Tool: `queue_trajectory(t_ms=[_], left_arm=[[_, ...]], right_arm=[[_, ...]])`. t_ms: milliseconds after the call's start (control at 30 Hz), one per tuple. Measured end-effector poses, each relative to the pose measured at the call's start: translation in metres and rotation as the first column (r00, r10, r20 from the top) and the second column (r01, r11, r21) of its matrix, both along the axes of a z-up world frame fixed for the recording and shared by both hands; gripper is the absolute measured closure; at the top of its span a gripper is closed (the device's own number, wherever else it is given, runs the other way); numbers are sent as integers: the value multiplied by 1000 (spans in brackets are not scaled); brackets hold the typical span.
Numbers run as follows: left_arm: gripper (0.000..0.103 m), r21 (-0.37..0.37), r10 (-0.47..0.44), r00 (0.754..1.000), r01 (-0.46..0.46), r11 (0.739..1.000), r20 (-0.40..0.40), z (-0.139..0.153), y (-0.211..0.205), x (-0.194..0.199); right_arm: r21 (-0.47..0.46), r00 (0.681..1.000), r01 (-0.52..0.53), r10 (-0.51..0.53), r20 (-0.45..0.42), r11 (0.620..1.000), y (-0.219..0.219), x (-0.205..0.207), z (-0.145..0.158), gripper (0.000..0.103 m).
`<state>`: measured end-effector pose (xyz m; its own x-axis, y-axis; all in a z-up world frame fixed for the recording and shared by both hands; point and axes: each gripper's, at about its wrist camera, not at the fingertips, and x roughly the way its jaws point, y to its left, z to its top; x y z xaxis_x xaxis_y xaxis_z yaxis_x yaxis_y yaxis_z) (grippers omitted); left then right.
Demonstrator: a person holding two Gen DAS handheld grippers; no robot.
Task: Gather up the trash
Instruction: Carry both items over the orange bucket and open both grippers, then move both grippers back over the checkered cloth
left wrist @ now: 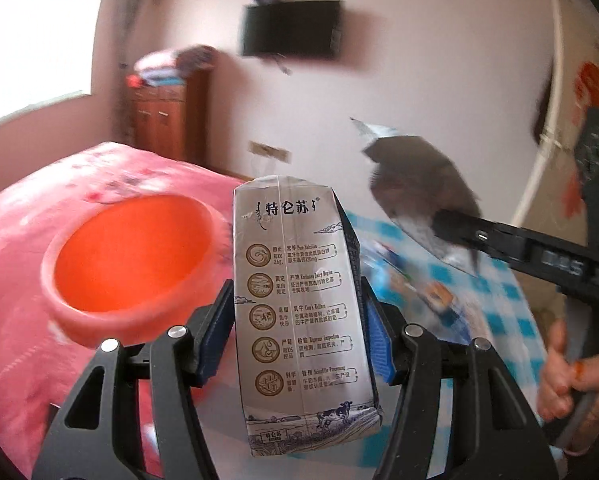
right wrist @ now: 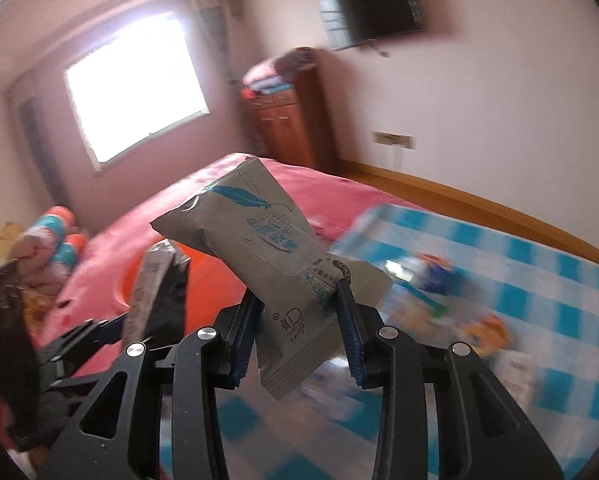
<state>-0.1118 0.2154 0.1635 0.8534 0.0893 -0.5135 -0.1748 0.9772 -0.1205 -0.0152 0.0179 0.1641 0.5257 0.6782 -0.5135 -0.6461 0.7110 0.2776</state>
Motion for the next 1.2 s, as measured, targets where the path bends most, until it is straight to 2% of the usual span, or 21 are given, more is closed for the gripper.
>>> queue_trajectory(t_ms=[233, 467, 567, 667, 733, 767, 800, 867, 1000, 1200], left_arm=[[43, 50, 194, 981, -194, 980, 5, 12, 77, 5], [43, 65, 268, 962, -265, 962, -46, -5, 113, 18], [43, 50, 287, 955, -284, 957, -69, -15, 123, 23], [42, 44, 299, 951, -297, 954, -75, -20, 125, 27], [36, 51, 301, 949, -297, 953, -93, -24, 126, 32], [30, 53, 300, 949, -296, 954, -100, -26, 127, 32], [28, 60, 306, 946, -301, 952, -104, -28, 126, 32], [22, 78, 315, 944, -308, 948, -100, -29, 127, 30], [14, 113, 330, 940, -320, 941, -89, -28, 124, 23], [13, 133, 321, 944, -309, 942, -80, -24, 111, 14]], right_arm=[[37, 989, -141, 142, -50, 989, 88, 7, 11, 63], [45, 973, -191, 195, -125, 981, 149, 17, -4, 63], [63, 963, -198, 207, -173, 978, 159, 23, -15, 63], [70, 958, -202, 212, -195, 977, 164, 29, -23, 61], [93, 953, -200, 215, -212, 975, 162, 32, -26, 61], [107, 953, -193, 212, -216, 975, 160, 32, -27, 55], [116, 955, -184, 206, -215, 976, 156, 33, -26, 44], [140, 961, -164, 190, -202, 977, 147, 33, -25, 30], [152, 983, -98, 120, -140, 983, 120, 27, -21, 15], [151, 998, 6, 3, -63, 988, 75, 14, -29, 11]])
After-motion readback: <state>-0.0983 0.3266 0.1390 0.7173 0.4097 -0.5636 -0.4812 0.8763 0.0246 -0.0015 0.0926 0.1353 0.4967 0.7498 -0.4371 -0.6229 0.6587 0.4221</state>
